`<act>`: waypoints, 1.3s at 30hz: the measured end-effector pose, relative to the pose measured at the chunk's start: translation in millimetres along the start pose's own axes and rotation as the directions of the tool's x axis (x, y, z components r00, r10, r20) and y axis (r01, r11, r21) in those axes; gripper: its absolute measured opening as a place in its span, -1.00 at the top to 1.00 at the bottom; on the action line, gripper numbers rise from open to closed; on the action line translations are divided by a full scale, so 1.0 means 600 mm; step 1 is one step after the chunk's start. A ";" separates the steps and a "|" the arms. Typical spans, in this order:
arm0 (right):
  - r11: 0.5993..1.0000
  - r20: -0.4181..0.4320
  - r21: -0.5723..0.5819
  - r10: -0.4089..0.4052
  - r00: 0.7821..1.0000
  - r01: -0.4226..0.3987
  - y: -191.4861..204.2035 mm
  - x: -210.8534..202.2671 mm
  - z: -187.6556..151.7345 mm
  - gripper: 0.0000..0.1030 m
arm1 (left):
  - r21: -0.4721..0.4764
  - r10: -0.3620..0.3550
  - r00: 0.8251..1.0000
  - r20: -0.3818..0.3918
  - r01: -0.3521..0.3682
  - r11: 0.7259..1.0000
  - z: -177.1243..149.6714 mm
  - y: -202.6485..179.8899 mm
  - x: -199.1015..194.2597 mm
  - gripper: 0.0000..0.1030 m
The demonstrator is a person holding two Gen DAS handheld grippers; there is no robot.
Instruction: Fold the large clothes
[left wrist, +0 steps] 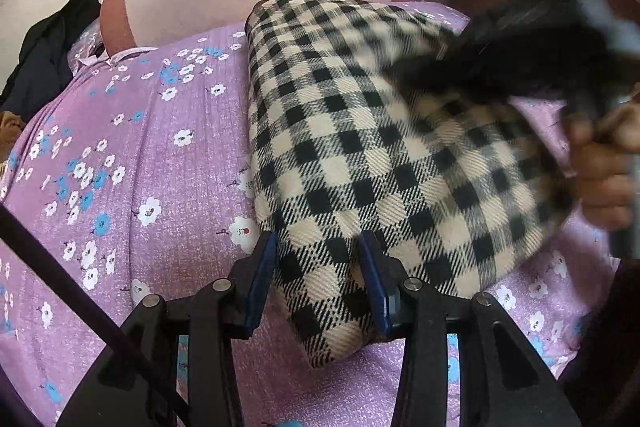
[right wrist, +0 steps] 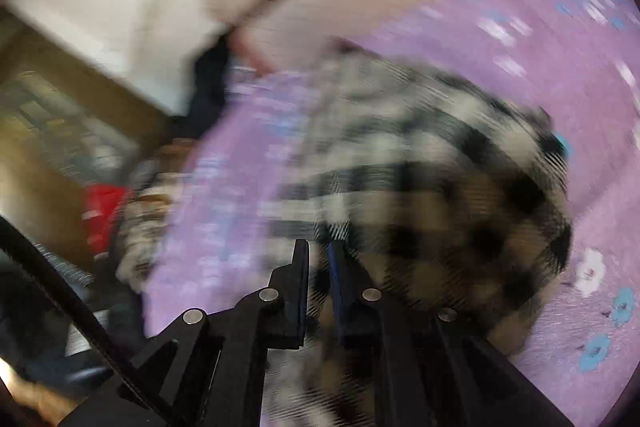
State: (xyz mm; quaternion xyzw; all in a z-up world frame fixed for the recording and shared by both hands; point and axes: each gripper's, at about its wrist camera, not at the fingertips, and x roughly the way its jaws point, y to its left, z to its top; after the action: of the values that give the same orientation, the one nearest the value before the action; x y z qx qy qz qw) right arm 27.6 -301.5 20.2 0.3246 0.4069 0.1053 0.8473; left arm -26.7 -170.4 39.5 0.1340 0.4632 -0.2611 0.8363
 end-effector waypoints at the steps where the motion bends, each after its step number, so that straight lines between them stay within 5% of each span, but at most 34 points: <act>1: 0.997 0.005 0.076 -0.018 1.000 0.018 -0.032 0.004 0.004 1.00 | -0.001 -0.007 1.000 -0.003 0.007 1.000 -0.001 -0.001 -0.001 0.18; 3: 0.979 0.096 0.195 -0.081 0.992 0.061 -0.076 -0.025 0.012 1.00 | 0.009 -0.010 1.000 -0.002 0.010 1.000 -0.004 -0.003 -0.007 0.18; 7: 0.966 0.222 0.184 -0.219 0.950 0.180 -0.071 -0.093 0.020 0.87 | 0.031 -0.056 0.998 0.014 0.056 0.998 -0.010 -0.002 -0.046 0.18; 10: 0.985 0.281 0.105 -0.162 0.946 0.137 -0.027 -0.113 0.031 0.83 | 0.021 -0.095 0.994 0.053 0.094 0.995 -0.013 0.010 -0.084 0.18; 14: 0.995 0.162 -0.005 0.102 0.982 -0.103 0.041 -0.067 0.025 0.67 | -0.080 -0.060 0.996 0.070 0.065 0.995 0.006 0.046 -0.079 0.10; 16: 0.989 0.045 -0.029 0.146 0.988 -0.145 0.065 -0.016 0.008 0.66 | -0.138 -0.051 0.998 0.029 0.055 0.989 0.012 0.064 -0.051 0.10; 20: 0.996 -0.084 -0.087 0.002 0.996 -0.009 0.056 0.028 -0.041 0.68 | -0.133 -0.027 0.998 -0.049 0.020 0.991 -0.001 0.067 -0.005 0.03; 21: 0.994 -0.082 -0.093 -0.057 0.995 0.049 0.047 0.028 -0.044 0.85 | -0.132 -0.023 0.999 -0.039 0.017 0.991 -0.003 0.067 -0.008 0.00; 25: 0.968 0.069 -0.111 -0.219 0.973 0.226 0.034 -0.043 -0.051 0.87 | -0.152 0.000 1.000 -0.015 -0.002 0.988 -0.005 0.073 -0.036 0.01; 28: 0.962 0.123 -0.161 -0.201 0.972 0.219 0.055 -0.096 -0.084 0.77 | -0.120 -0.018 0.999 0.047 0.023 0.993 -0.010 0.065 -0.073 0.01; 32: 0.970 0.058 -0.189 -0.145 0.988 0.153 0.068 -0.109 -0.144 0.77 | -0.058 -0.019 0.999 0.044 0.021 0.998 -0.020 0.037 -0.076 0.01; 36: 0.955 -0.046 -0.106 -0.284 0.958 0.278 0.017 -0.088 -0.195 0.79 | -0.073 0.017 0.999 -0.040 -0.020 0.997 -0.038 0.039 -0.036 -0.03; 39: 0.965 -0.055 -0.015 -0.262 0.964 0.261 -0.016 -0.105 -0.202 0.84 | -0.147 -0.033 0.999 -0.041 0.027 0.989 -0.049 0.057 -0.049 -0.03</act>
State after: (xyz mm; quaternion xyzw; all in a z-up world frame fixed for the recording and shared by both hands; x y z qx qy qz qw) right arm -105.6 -280.3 -2.1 0.2619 0.4696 0.0031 0.8431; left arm -41.2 -119.2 47.7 0.0708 0.5012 -0.2359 0.8295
